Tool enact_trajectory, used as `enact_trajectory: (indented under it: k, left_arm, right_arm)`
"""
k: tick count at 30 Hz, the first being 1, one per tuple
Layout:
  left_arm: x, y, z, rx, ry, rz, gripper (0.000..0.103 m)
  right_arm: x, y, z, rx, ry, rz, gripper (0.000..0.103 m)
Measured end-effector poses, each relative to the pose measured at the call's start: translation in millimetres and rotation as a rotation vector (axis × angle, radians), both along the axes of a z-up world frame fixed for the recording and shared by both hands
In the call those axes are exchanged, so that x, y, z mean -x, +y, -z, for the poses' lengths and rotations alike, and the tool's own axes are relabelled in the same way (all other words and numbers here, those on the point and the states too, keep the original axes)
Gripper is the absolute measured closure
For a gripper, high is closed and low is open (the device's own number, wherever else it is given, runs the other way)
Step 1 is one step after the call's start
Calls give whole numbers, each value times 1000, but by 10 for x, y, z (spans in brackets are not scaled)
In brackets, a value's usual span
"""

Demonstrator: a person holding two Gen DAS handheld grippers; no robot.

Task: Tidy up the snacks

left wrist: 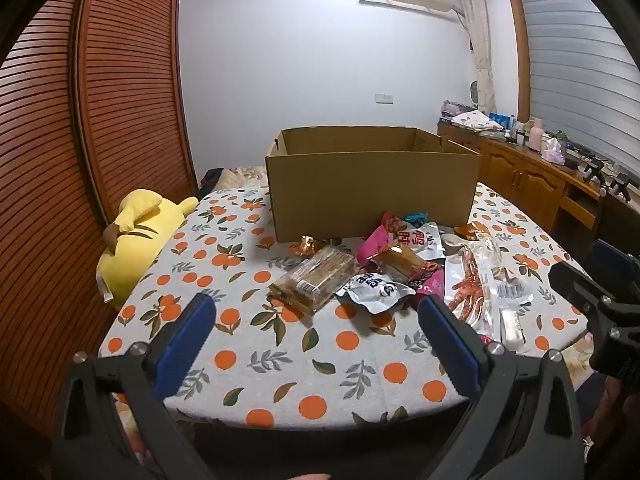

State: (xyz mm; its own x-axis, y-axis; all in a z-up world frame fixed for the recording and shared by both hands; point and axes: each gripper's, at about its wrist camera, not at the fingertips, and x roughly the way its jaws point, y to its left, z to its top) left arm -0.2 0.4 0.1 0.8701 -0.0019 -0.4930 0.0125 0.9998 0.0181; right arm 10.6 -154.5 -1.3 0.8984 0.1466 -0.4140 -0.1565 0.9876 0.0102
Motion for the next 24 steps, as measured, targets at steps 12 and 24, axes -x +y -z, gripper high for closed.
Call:
enact_trajectory:
  k: [12,24]
  left_arm:
    - [20,81,15,6,0,-5,1]
    - [13,91,-15,4,-2,-8,1]
  right_arm:
    - [-1,-4,2,0,-1,3,0]
    - [-12,-27,5,-4,-3,2,0]
